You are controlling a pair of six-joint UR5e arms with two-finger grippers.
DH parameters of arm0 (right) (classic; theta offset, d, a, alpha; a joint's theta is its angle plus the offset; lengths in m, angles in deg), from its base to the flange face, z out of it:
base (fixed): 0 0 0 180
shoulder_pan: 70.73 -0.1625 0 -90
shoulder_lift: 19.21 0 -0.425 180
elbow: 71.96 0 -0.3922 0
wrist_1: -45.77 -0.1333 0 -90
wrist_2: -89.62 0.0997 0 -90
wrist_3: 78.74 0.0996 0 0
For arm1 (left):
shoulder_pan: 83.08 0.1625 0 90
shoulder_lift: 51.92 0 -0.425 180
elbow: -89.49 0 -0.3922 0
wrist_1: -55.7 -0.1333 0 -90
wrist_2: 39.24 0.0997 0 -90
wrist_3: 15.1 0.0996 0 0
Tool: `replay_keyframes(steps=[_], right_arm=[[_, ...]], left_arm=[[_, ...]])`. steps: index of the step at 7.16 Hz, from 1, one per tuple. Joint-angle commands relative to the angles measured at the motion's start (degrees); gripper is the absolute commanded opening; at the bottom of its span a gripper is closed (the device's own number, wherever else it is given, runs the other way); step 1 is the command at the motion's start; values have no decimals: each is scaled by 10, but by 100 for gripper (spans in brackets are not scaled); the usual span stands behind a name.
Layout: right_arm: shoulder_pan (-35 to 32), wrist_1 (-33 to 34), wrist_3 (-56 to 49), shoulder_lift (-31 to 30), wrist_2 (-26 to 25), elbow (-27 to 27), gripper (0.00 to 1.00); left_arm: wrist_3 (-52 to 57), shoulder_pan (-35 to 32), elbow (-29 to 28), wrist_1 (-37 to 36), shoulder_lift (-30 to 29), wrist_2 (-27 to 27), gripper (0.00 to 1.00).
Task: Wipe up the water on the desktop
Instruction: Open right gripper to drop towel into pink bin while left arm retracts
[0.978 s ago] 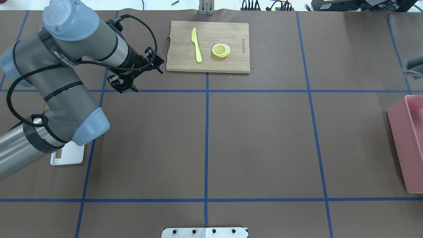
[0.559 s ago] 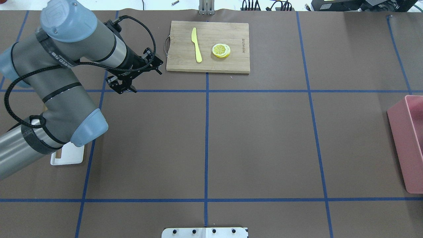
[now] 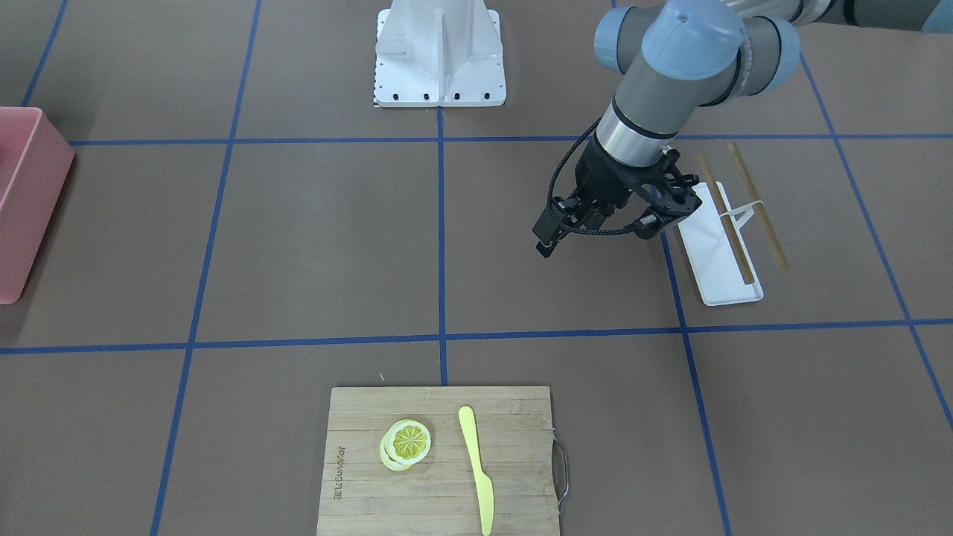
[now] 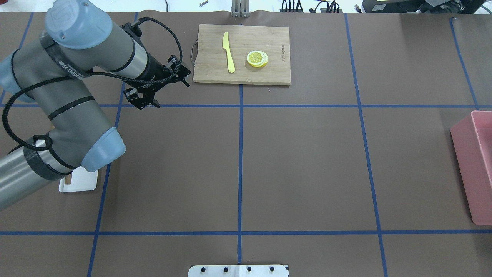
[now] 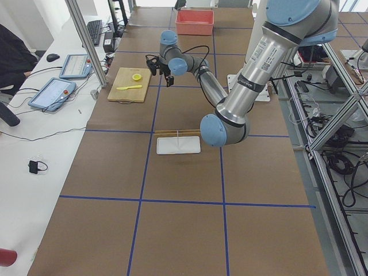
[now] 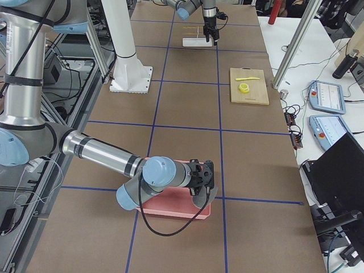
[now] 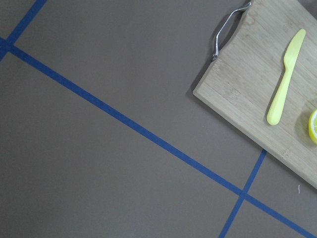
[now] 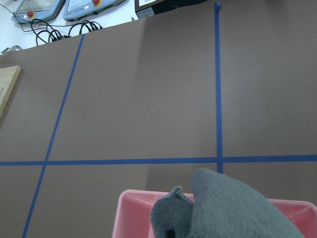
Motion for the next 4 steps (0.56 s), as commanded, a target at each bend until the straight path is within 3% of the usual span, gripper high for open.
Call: replay_keyframes(steps=[1,2,3,4], right_arm=[[-2,2,-1,-2,-71,-23,0],[-3,48,-17,-1,-105,-52,0],[-3,166,-94,0,-131,-110,0],[-11,358,-162,5,-135,-211,0]], left_arm=[[0,0,1,0,1,0,98],[0,2,0,0,1,0,98],[0,3,0,0,1,0,98],[0,3,0,0,2,0,98]])
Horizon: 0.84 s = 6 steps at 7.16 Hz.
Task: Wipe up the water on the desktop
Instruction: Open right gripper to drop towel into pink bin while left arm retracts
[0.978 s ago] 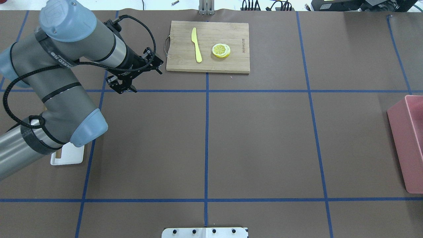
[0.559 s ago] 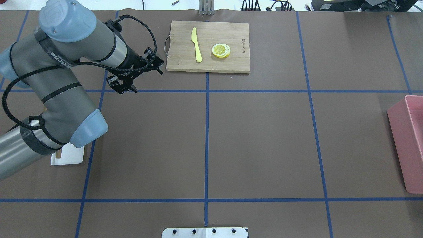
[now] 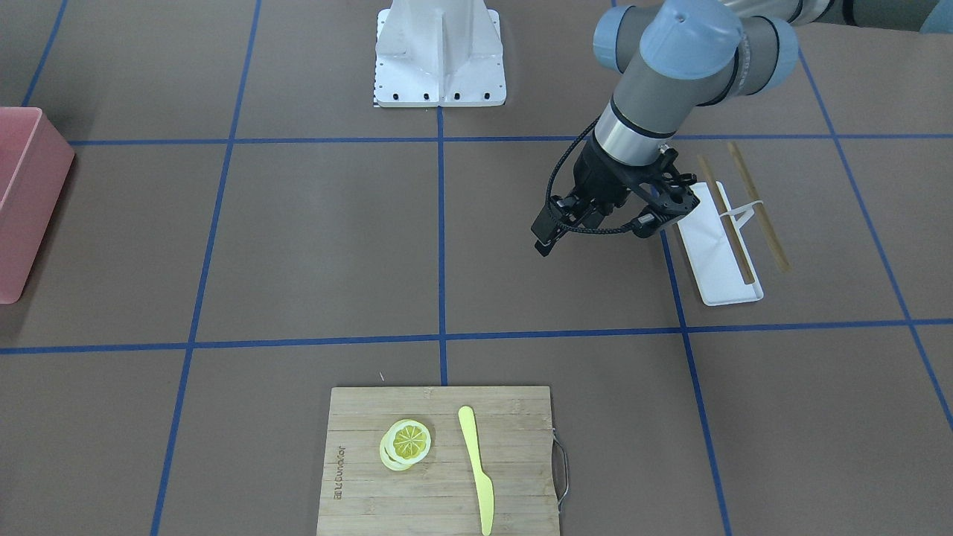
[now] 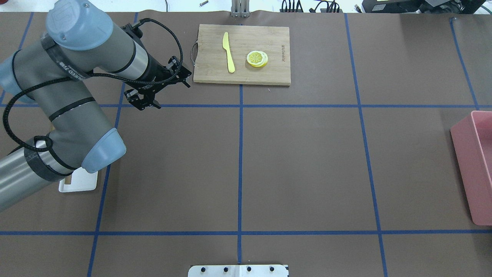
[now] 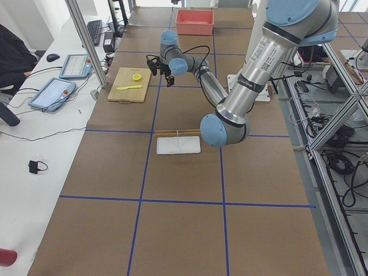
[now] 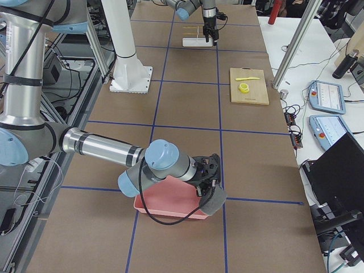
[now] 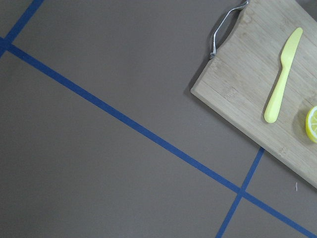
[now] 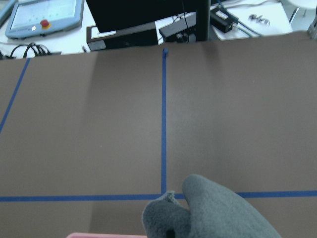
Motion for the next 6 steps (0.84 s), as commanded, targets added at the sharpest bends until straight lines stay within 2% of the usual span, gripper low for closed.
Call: replay_keyframes(steps=[1,2,3,6], right_arm=[[-5,372,-139,5,-18,-202,0],[19,483,-158,5,-18,-259,0],[47,519,-160,0,-18,-267,0],[119,540,-175,-42,-18,-239,0]], left_arm=[[0,1,0,0,1,0,98],[0,1,0,0,1,0,98],[0,1,0,0,1,0,98],[0,1,4,0,1,0,98]])
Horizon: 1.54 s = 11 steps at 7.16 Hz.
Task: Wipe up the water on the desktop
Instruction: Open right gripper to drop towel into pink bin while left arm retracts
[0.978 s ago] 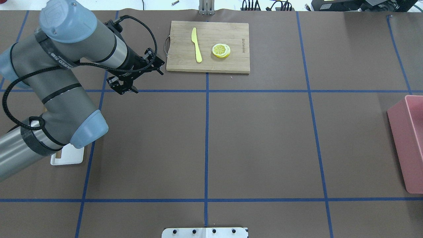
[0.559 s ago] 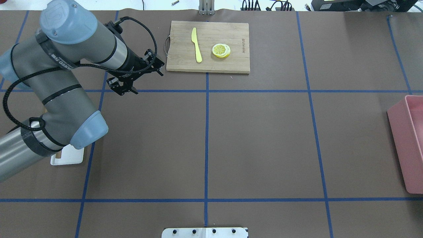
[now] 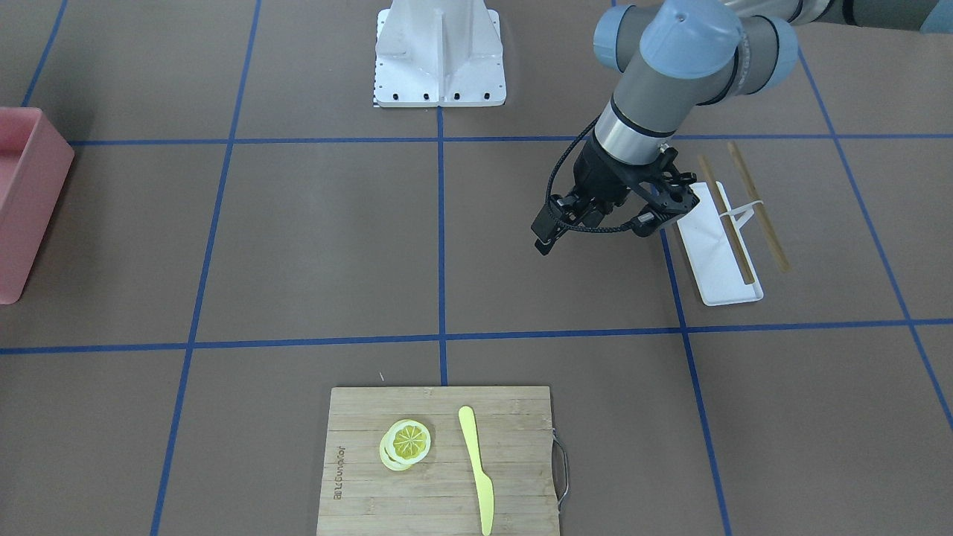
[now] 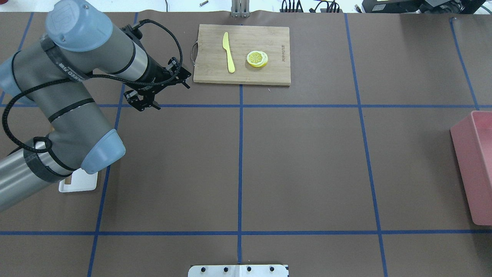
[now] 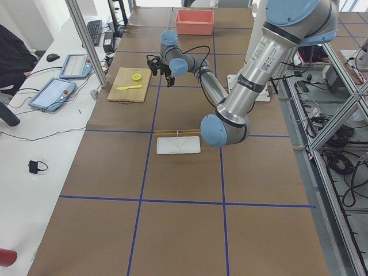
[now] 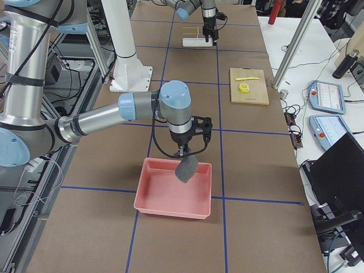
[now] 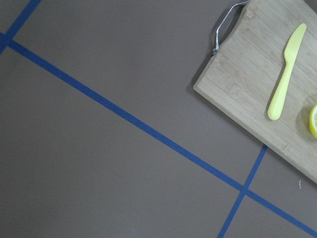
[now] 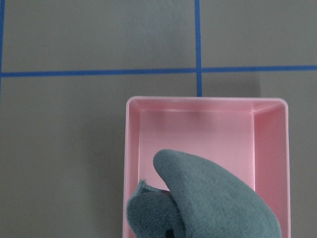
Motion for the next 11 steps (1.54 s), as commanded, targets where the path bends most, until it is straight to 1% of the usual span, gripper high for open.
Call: replay_keyframes(steps=[1,2,3,4,5,6,7,8,9,10,11], right_arm=[[40,10,-24,-24,0,27,0],[54,15,-25,-29,0,33,0],[62,22,-25,-28,0,34,0],[63,26,-25,-29,0,35,4],[63,26,-25,-30,0,36,4],[63,26,-26,-31,-1,36,4],[63,26,-29,-37,-1,38,7],[63,26,-32,-37,-5,40,13],[63,26,-32,-37,-11,41,23],[63,25,-32,-36,-15,41,98],[63,24,-31,-36,-16,43,100]], left_arm=[[0,-1,2,-1,1,0,98],[1,-2,2,0,1,0,98],[1,-3,16,-3,10,-3,98],[24,-15,71,-5,63,-7,98],[124,-60,105,-15,122,-51,98],[227,-135,113,-26,165,-108,98],[346,-207,118,-26,234,-142,98],[463,-256,119,-26,294,-161,98],[560,-294,113,-27,334,-169,98],[643,-332,99,-27,365,-170,98],[703,-353,84,-27,383,-170,98]])
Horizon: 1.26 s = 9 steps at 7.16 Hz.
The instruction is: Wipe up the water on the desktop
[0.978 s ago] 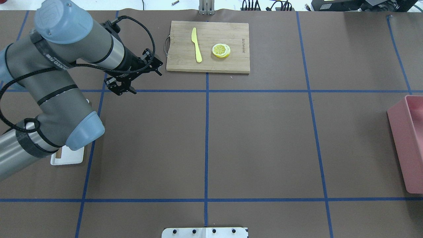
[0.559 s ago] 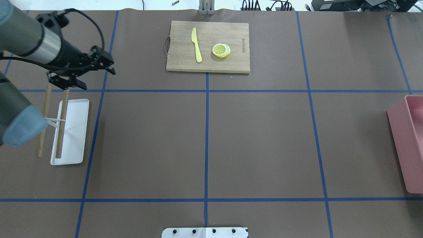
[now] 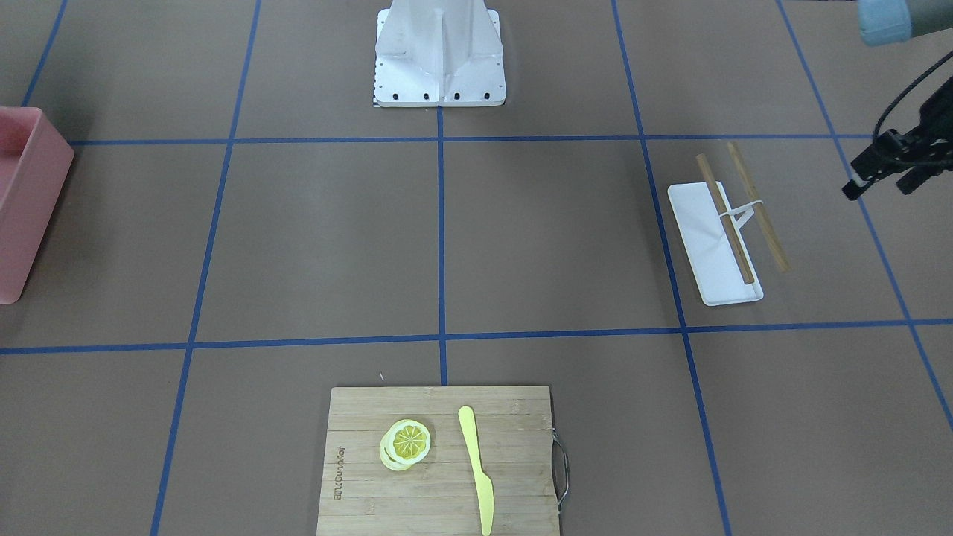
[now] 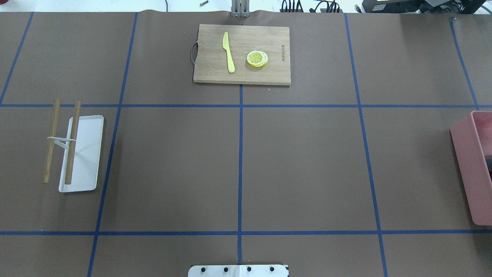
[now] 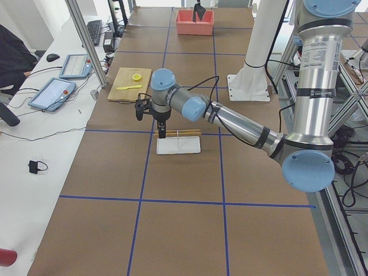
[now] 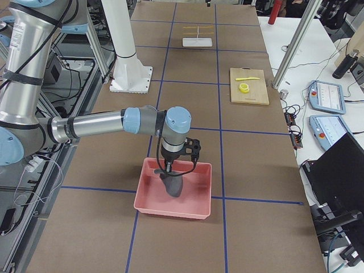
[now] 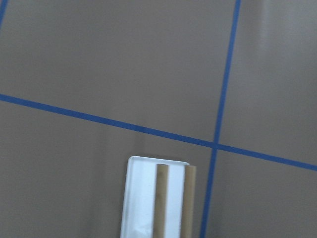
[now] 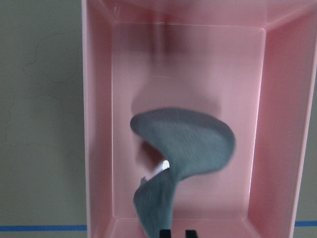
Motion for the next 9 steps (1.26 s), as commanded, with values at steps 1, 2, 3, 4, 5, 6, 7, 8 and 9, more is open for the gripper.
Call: replay_keyframes(steps=[1,2,3,4,5,6,7,8,9], right_arm=[[0,-4,1,4,-2,11,100],[-1,-8,3,9,3,24,100],[-1,-8,10,22,4,27,100],[-3,-6,21,58,-1,33,100],[-23,-10,22,63,-1,49,100],[-28,-33,23,78,-1,60,100],[-34,-46,28,92,-5,88,100],[-53,-45,27,149,-6,148,100],[-58,-47,23,171,-6,176,100]], left_arm=[[136,-50,-31,0,49,2,98],[165,-65,-52,0,55,20,98],[173,-88,-71,4,75,52,98],[173,-105,-82,3,74,54,98],[173,-107,-80,5,76,50,98],[174,-106,-82,6,70,54,98],[176,-105,-84,6,65,56,98],[176,-105,-85,6,66,57,98],[174,-104,-96,7,66,56,98]])
